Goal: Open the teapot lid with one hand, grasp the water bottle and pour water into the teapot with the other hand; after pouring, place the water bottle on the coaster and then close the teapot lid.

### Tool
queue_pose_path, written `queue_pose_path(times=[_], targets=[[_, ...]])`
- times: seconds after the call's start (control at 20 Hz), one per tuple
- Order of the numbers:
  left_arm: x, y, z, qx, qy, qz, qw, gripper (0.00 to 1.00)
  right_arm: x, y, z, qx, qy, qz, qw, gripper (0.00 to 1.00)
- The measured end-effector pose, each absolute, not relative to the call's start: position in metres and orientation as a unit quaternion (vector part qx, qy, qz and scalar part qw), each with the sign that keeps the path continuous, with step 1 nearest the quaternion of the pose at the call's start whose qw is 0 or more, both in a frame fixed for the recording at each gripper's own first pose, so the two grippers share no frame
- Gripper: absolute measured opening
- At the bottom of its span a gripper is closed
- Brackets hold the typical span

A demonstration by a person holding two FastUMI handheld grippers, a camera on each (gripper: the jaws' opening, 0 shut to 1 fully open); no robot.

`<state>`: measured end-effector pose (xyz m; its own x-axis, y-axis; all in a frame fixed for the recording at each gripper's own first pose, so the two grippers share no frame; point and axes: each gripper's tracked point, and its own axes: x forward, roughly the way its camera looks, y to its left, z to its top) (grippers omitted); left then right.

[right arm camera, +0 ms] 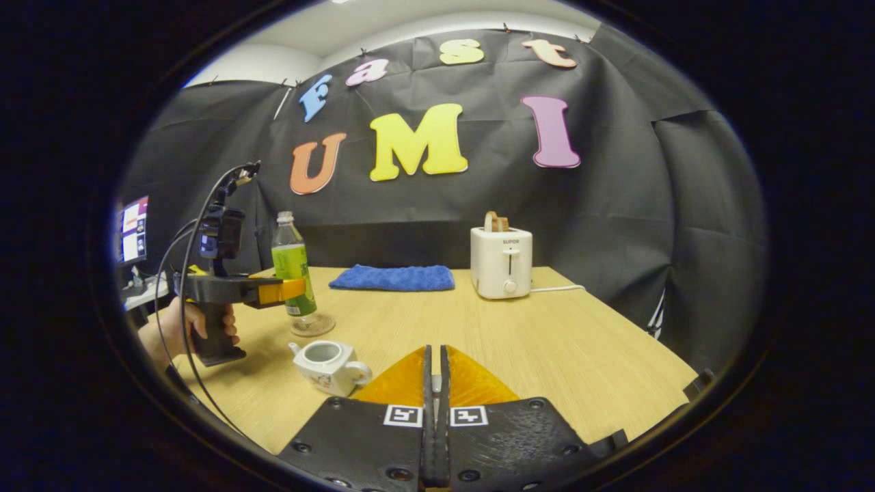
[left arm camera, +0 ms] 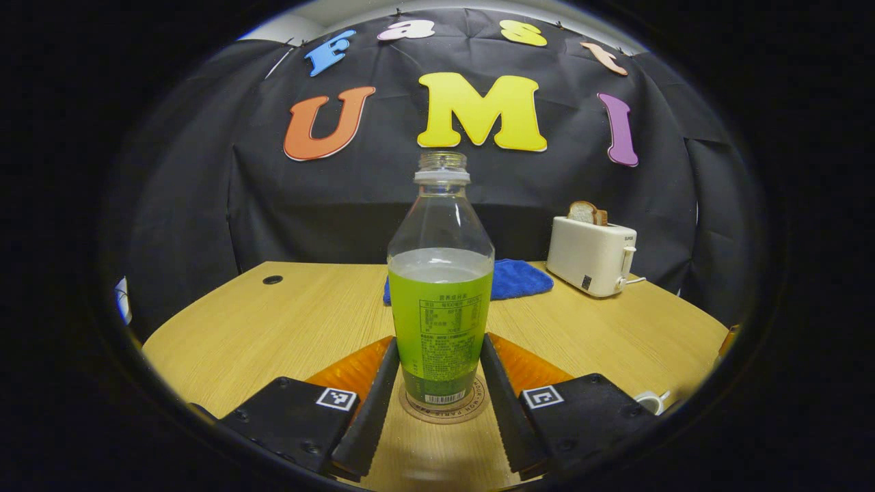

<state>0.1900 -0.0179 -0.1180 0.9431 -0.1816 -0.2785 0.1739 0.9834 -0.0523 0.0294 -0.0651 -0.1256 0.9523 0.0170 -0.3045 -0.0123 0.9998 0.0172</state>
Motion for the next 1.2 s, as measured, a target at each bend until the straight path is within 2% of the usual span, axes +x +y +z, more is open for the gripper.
queue_pose_path(times=[0.5,0.8,1.2], targets=[[0.19,-0.02,-0.128,-0.009,0.162,-0.088,0.983,0.77,0.03,-0.066,-0.127,0.008,0.154,0.008,0.988,0.0],[0.179,-0.01,-0.114,-0.016,0.146,-0.068,0.987,0.95,0.031,-0.06,-0.122,0.003,0.151,0.013,0.988,0.0],[0.119,0.035,-0.088,-0.006,0.123,-0.036,0.992,0.95,0.052,-0.007,-0.088,-0.018,0.111,0.068,0.991,0.0]])
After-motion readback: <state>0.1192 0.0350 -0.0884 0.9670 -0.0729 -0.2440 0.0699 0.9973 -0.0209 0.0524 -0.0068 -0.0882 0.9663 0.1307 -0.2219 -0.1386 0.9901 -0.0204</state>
